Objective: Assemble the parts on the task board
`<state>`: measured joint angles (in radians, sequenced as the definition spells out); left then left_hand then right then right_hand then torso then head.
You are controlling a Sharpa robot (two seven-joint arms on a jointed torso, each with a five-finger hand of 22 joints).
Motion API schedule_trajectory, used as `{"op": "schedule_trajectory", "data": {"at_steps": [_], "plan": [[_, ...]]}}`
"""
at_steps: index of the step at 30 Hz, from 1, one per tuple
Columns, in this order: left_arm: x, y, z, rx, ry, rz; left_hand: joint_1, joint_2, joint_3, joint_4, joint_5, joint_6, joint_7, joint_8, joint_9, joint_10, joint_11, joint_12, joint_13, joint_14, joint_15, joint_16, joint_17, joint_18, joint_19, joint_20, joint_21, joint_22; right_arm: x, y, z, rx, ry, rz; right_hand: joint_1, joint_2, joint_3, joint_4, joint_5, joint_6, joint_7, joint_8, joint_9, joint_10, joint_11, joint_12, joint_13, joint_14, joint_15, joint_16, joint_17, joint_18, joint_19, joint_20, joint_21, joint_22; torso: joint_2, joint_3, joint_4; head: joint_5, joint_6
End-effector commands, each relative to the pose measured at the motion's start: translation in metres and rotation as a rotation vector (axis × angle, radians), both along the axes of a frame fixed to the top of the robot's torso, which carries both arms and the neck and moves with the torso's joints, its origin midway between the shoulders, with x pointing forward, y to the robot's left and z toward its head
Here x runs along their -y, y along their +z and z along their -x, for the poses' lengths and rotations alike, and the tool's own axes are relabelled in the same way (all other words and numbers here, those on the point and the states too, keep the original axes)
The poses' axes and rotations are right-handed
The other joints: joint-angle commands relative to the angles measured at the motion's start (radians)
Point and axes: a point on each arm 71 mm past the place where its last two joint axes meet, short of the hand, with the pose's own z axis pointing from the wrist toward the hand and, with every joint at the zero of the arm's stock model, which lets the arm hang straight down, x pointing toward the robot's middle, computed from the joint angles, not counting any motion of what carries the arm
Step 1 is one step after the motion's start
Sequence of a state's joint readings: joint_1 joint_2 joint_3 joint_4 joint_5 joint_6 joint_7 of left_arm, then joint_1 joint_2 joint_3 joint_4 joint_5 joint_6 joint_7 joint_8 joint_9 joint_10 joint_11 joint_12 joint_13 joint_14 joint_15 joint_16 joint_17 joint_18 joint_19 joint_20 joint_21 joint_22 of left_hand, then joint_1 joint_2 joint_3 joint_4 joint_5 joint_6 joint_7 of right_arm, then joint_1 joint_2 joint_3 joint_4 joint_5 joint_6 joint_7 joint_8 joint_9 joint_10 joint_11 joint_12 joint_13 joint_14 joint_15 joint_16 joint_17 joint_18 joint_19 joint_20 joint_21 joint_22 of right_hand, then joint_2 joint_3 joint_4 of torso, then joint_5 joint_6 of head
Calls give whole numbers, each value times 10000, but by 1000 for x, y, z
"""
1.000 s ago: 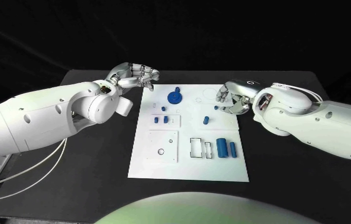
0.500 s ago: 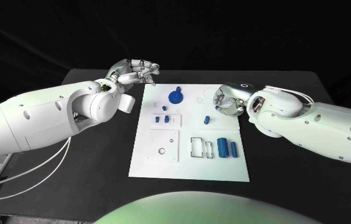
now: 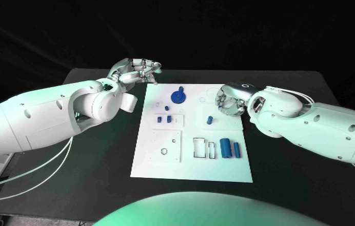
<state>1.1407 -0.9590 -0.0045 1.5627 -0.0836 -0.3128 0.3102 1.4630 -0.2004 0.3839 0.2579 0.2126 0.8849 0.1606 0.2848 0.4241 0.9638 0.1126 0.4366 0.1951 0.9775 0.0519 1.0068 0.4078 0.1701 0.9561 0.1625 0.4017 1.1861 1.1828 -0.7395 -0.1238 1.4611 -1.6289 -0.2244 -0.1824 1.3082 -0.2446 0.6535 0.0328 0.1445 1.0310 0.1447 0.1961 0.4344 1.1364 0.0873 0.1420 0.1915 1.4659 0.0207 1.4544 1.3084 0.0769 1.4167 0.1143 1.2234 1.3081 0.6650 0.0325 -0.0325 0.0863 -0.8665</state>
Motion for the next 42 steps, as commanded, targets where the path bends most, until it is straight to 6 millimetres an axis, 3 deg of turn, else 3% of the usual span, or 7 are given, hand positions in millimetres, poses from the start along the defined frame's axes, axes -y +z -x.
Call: {"op": "schedule_trajectory", "data": {"at_steps": [1, 13, 20, 28, 32, 42], "plan": [[1, 1, 0, -59, 105, 145, -58, -64, 69, -8, 29, 47, 38, 21, -10, 80, 7, -16, -22, 56, -7, -40, -10, 123, 84, -14, -45, -14, 1, -9, 3, -378, -17, 513, -69, 57, 83, -23, -54, 86, -19, 56, 35, 148, -13, -44, -3, 496, -111, 74, 159, -72, 98, 10, 100, 1583, -2, -2, -1, 4, -18], [1, 0, 0, -169, 62, 165, -48, -80, 107, -36, 32, 42, 42, 20, -12, 63, 14, -38, -41, 52, -5, -55, -16, 119, 90, -17, -49, -24, -2, -14, 6, 52, -44, 1684, -21, -72, 179, -418, -202, 268, -113, 205, 208, 521, -123, -90, 57, 516, -208, 105, 214, -159, 286, -83, 531, 1761, -10, 0, 4, -16, -57], [2, 0, 0, -184, 20, 160, -42, -82, 122, -46, 33, 43, 43, 20, -12, 60, 15, -44, -46, 49, -4, -60, -18, 118, 90, -17, -51, -26, -5, -14, 9, 591, -144, 1786, 28, 88, 328, -570, -184, 498, -197, 339, 325, 836, -227, -88, 132, 526, -295, 116, 228, -194, 369, -156, 718, 1843, -9, -2, 2, -16, -62], [3, 0, 0, -180, -9, 127, -30, -92, 157, -74, 34, 45, 45, 22, -13, 50, 20, -59, -60, 39, -1, -74, -23, 114, 90, -17, -57, -34, -7, -12, 12, 1012, -221, 1397, -169, 84, 295, -533, -231, 573, -238, 385, 386, 948, -257, -125, 172, 533, -324, 121, 234, -221, 428, -188, 845, 1891, -7, -2, 2, -14, -58], [2, 0, 0, -162, 17, 116, -111, -102, 202, -67, -26, 51, 59, 28, -14, 55, 37, -79, -87, 36, 17, -93, -28, 105, 88, -11, -70, -53, -9, -10, 13, 1178, -216, 1076, -505, 145, 258, -357, -673, 630, -329, 424, 468, 1059, -309, -216, 227, 537, -364, 122, 231, -245, 482, -223, 958, 1931, -6, 0, 0, -7, -62], [2, 0, 0, -178, 28, 102, -92, -100, 243, -101, -32, 54, 50, 31, -14, 56, 32, -87, -98, 35, 14, -99, -30, 106, 88, -11, -75, -61, -7, -3, 16, 1620, -365, 341, -433, 233, 361, -410, -586, 672, -356, 458, 522, 1115, -345, -268, 258, 547, -398, 138, 263, -261, 518, -253, 1034, 1955, -11, -3, -4, -8, -38]]}}
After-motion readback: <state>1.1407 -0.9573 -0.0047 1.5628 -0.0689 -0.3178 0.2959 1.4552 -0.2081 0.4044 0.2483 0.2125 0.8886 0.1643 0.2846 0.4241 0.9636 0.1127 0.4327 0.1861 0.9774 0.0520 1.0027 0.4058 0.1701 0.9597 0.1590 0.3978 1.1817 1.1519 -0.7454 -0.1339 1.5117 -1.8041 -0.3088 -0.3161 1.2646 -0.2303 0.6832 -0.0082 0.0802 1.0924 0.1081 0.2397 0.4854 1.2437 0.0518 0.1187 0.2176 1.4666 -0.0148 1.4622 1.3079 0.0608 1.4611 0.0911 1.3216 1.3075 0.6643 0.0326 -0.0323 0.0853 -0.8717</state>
